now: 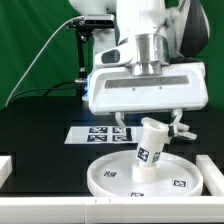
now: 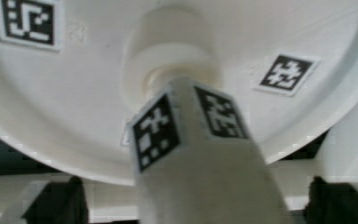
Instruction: Assemble round table
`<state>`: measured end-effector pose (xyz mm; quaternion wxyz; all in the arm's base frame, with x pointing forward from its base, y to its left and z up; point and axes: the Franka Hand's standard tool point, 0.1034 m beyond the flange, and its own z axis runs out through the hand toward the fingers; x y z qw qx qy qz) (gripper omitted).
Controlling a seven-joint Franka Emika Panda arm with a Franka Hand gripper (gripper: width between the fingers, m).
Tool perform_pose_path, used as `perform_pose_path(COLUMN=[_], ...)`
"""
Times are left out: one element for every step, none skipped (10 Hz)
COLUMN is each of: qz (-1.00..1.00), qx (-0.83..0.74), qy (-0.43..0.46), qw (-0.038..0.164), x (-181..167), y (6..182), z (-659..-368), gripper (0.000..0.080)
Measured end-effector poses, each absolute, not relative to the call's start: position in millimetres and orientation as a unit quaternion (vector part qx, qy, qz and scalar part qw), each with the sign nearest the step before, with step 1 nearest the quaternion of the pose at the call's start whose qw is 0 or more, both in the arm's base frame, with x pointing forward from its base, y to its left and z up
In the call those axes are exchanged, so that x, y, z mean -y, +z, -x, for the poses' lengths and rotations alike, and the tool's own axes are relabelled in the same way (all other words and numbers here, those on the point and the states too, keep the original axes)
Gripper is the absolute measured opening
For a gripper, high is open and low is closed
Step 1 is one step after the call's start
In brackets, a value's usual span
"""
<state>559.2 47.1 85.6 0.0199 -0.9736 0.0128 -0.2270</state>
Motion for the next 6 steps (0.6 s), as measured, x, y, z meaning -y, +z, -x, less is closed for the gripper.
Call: perform_pose_path(qz=[0.973, 0.981, 0.988, 0.991, 0.994, 0.996], qx=[-0.009, -0.006, -0.01, -0.011, -0.011, -0.013], qy=[-0.228, -0.19, -0.15, -0.128, -0.091, -0.071], qw=[0.02, 0.027, 0.041, 0.047, 0.054, 0.056], x=[-50, -51, -54, -57, -57, -48], y=[93.7, 90.9, 95.7, 94.1, 89.8, 90.8], z=[-565, -565, -574, -576, -571, -575], gripper=[0.0643, 0.0643, 0.0648, 0.0649, 0.0649, 0.0649])
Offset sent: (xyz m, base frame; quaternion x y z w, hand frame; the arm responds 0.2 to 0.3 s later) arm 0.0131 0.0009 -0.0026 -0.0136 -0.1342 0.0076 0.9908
